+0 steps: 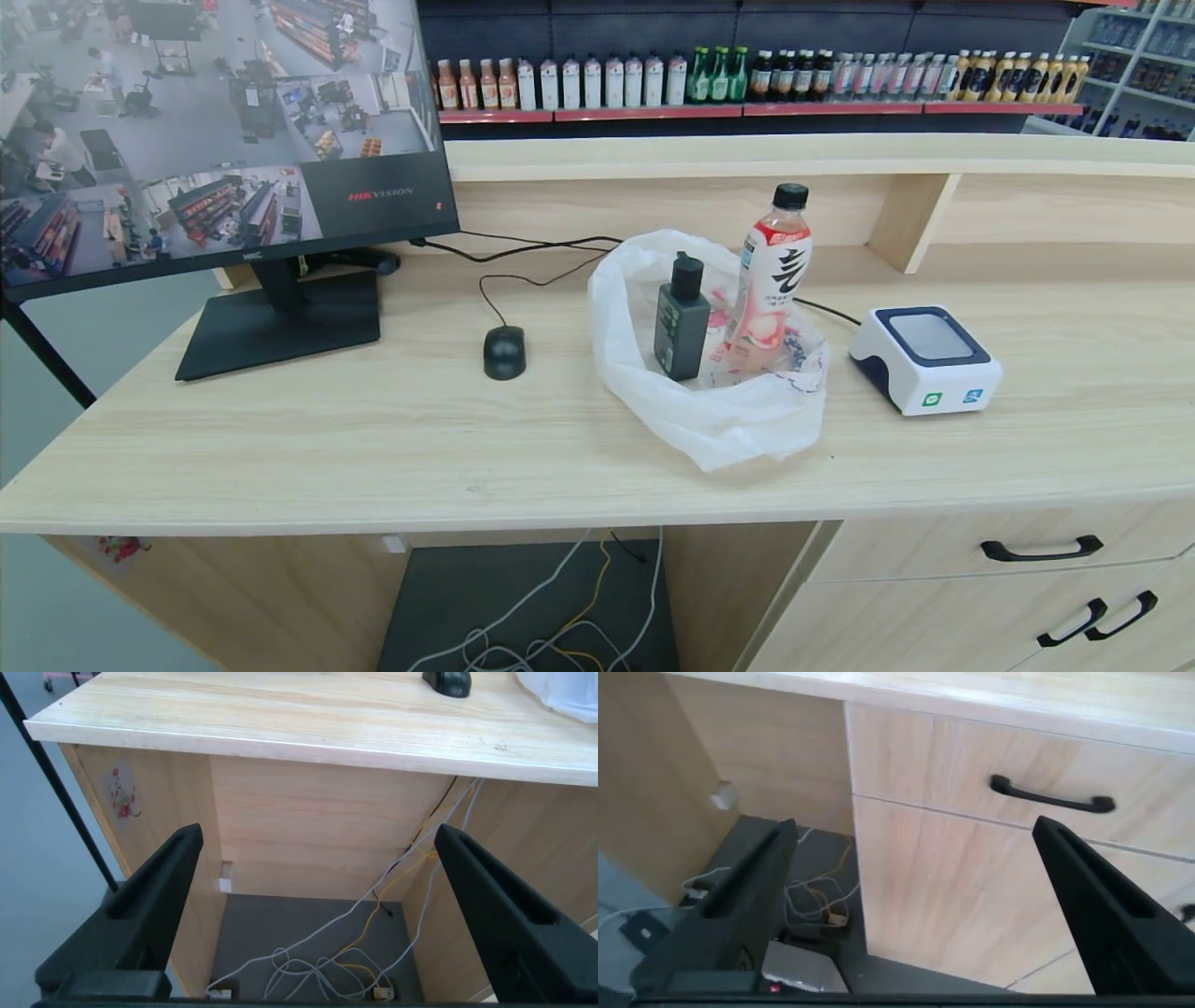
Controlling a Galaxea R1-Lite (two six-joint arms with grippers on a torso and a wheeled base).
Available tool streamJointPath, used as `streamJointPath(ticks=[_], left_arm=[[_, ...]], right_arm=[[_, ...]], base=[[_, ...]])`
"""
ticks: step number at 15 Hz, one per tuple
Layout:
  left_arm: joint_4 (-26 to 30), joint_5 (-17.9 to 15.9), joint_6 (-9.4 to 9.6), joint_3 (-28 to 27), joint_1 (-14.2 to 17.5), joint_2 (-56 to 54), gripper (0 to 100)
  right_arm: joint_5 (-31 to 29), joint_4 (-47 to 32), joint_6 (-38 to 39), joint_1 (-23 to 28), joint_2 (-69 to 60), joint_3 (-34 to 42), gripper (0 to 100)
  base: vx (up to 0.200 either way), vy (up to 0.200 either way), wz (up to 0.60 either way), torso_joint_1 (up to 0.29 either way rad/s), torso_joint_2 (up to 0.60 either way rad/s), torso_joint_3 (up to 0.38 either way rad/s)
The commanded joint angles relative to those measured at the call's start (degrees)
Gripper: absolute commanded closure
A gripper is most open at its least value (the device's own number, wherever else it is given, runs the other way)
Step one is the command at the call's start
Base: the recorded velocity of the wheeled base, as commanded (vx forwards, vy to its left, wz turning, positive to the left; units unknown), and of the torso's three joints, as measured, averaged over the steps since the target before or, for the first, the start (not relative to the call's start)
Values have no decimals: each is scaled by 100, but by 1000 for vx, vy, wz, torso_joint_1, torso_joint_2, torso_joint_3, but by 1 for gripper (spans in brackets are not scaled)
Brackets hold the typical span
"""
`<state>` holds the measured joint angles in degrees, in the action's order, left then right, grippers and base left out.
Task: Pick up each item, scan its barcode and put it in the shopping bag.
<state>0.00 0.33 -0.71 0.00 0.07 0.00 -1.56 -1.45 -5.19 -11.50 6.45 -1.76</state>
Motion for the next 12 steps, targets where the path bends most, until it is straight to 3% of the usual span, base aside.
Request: streamJointPath(ticks=[1,12], left_arm=[[0,2,-8,0,1,0,0],[0,2,-8,0,1,0,0]], right_arm=[[-11,31,1,587,-100,17,0],[-187,145,291,868,-179,158,0]], base=[[0,0,0,0,0,0],[0,0,0,0,0,0]])
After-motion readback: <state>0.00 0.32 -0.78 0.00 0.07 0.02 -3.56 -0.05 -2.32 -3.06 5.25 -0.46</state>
